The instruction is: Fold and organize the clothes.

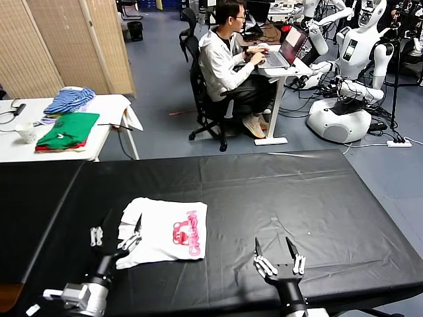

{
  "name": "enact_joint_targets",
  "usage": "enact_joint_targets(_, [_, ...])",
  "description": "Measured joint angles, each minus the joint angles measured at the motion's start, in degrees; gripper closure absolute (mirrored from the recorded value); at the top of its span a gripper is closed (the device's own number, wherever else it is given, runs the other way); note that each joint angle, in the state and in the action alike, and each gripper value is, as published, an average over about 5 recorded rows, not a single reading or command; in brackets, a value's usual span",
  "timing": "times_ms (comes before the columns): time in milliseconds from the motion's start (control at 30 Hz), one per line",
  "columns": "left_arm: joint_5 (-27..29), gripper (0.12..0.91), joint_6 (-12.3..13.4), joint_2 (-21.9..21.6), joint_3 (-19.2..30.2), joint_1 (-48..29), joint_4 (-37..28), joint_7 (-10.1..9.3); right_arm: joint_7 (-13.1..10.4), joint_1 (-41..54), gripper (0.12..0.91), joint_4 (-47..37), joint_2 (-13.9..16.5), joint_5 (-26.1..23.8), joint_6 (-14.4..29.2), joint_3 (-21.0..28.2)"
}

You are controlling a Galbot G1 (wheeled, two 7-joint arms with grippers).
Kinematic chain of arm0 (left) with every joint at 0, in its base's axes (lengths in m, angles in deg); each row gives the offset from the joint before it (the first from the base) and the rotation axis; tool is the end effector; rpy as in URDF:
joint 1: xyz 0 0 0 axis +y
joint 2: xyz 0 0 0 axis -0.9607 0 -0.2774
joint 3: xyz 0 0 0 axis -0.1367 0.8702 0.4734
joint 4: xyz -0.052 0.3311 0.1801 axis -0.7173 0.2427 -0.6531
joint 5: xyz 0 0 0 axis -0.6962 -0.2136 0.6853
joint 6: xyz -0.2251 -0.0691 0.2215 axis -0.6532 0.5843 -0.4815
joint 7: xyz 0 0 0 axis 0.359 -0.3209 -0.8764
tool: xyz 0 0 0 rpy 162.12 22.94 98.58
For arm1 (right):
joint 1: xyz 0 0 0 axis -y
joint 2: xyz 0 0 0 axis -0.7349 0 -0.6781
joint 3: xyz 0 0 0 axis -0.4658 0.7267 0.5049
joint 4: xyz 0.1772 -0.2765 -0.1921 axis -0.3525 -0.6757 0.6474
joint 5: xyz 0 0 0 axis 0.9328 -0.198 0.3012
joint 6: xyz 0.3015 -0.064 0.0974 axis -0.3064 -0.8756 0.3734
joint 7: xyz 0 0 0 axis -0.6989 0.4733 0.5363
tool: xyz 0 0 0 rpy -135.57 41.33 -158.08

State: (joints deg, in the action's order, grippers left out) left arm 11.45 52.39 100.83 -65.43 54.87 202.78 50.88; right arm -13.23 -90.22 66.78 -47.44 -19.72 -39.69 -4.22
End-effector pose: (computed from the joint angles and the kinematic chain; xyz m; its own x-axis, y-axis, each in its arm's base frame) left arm 0.0947 0.0818 -0.2967 -0.9971 0.0715 0.0253 0.0740 0.9901 0.1189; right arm 0.0402 0.0283 -0.2892 -0.9837 -0.0592 0.1698 -0.0451 0.9953 0.0855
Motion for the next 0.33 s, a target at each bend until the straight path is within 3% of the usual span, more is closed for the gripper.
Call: enact_joint_targets(333, [0.2,0.123,0.2,-0.3,-0.7,-1.3,-1.0,0.72,-0.1,0.1,0.118,-0.2,-0.8,-0.8,-0.1,0.3])
